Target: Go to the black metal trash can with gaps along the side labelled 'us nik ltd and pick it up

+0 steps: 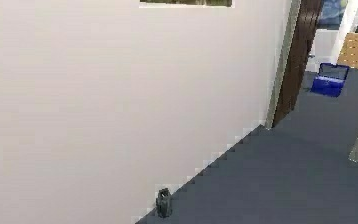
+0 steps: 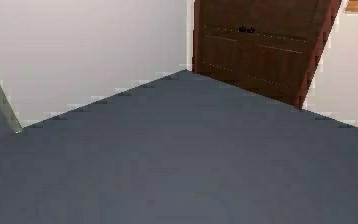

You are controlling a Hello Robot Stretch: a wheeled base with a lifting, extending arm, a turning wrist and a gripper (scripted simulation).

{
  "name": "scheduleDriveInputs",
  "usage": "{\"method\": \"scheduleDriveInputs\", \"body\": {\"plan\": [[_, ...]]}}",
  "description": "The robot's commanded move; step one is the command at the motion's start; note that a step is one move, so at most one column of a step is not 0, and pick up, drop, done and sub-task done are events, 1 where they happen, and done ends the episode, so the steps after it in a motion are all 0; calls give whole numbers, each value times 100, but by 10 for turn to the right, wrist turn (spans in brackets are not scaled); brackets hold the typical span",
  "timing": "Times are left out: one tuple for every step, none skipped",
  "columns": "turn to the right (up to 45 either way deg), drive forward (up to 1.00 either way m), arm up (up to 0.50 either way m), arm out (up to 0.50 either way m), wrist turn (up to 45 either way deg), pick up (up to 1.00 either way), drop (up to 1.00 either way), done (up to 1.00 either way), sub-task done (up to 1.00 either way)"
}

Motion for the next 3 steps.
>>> {"method": "scheduleDriveInputs", "body": {"plan": [[-120, 0, 0, 0, 0, 0, 0, 0, 0], [0, 30, 0, 0, 0, 0, 0, 0, 0], [-450, 0, 0, 0, 0, 0, 0, 0, 0]]}}
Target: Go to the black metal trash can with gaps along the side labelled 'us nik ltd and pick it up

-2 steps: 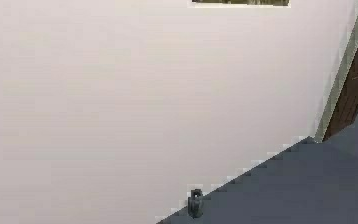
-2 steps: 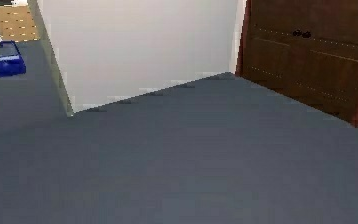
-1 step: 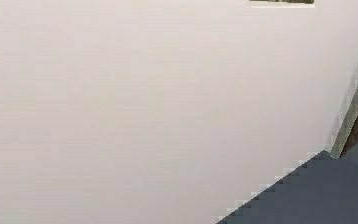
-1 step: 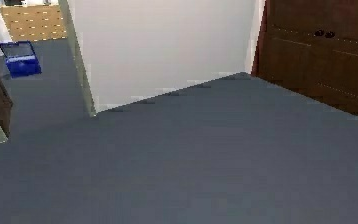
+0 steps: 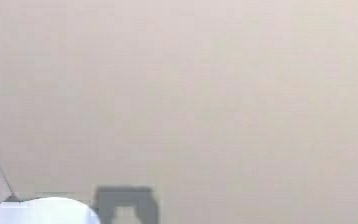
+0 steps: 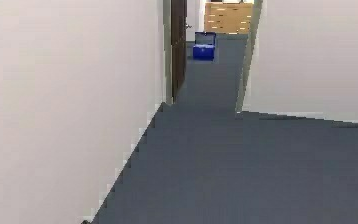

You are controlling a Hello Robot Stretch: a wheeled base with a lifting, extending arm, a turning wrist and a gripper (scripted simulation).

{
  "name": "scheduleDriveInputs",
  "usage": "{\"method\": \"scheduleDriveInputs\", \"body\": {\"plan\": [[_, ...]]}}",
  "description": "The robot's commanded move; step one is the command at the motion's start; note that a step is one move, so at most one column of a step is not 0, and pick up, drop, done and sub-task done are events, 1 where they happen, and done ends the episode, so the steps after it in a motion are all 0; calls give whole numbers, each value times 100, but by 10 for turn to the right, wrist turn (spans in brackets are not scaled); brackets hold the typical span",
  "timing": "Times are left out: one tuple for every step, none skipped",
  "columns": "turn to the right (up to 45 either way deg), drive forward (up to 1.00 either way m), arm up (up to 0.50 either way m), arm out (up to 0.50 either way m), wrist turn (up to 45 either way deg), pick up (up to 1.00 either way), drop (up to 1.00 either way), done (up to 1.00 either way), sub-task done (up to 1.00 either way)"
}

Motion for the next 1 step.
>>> {"method": "scheduleDriveInputs", "body": {"plan": [[-330, 0, 0, 0, 0, 0, 0, 0, 0]]}}
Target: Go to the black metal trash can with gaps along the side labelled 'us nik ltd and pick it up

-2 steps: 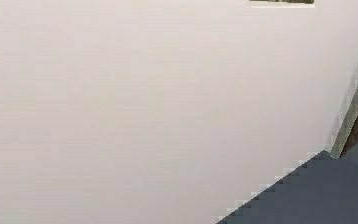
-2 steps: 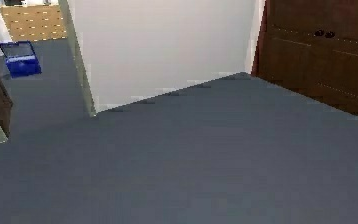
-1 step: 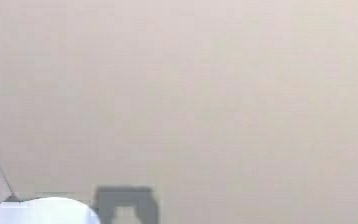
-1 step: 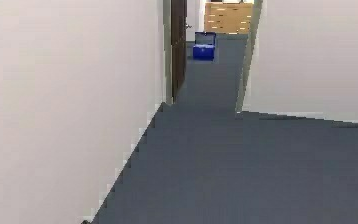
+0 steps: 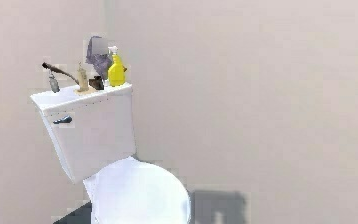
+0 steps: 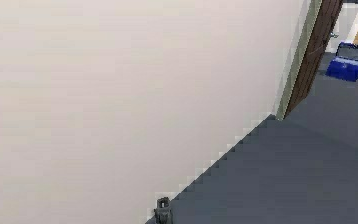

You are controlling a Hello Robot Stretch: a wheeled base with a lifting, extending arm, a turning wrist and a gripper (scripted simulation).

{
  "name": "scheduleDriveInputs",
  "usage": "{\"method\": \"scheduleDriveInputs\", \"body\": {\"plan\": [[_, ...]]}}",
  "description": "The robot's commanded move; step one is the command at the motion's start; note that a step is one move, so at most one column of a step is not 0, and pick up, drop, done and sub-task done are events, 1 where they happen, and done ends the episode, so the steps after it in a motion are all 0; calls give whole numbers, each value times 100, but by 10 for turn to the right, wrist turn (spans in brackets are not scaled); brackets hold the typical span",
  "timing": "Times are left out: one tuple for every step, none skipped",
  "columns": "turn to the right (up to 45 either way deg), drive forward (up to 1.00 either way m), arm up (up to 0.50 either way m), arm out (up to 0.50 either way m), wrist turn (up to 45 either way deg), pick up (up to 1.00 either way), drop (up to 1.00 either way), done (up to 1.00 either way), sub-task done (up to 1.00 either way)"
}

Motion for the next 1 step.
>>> {"method": "scheduleDriveInputs", "body": {"plan": [[0, 0, 22, 0, 0, 0, 0, 0, 0]]}}
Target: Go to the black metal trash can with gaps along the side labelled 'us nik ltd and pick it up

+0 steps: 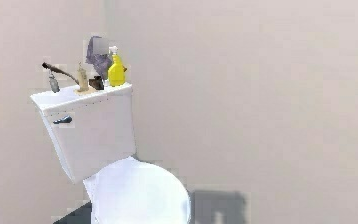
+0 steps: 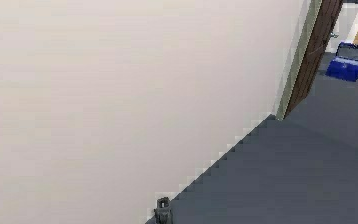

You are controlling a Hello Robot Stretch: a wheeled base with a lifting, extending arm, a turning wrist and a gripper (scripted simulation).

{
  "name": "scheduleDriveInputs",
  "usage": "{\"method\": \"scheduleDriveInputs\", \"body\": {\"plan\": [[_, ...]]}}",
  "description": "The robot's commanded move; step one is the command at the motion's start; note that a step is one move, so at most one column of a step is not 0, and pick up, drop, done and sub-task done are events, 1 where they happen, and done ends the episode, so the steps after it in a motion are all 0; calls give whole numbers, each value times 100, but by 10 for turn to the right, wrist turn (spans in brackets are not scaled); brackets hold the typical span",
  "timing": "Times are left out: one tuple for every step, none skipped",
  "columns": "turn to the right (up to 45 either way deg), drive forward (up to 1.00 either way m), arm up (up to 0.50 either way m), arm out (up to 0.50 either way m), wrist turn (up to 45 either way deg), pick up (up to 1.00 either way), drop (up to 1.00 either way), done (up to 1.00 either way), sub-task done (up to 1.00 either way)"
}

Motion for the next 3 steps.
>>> {"method": "scheduleDriveInputs", "body": {"plan": [[0, 0, 0, 48, 0, 0, 0, 0, 0], [0, 0, 0, 0, 450, 0, 0, 0, 0], [0, 0, 0, 0, 450, 0, 0, 0, 0]]}}
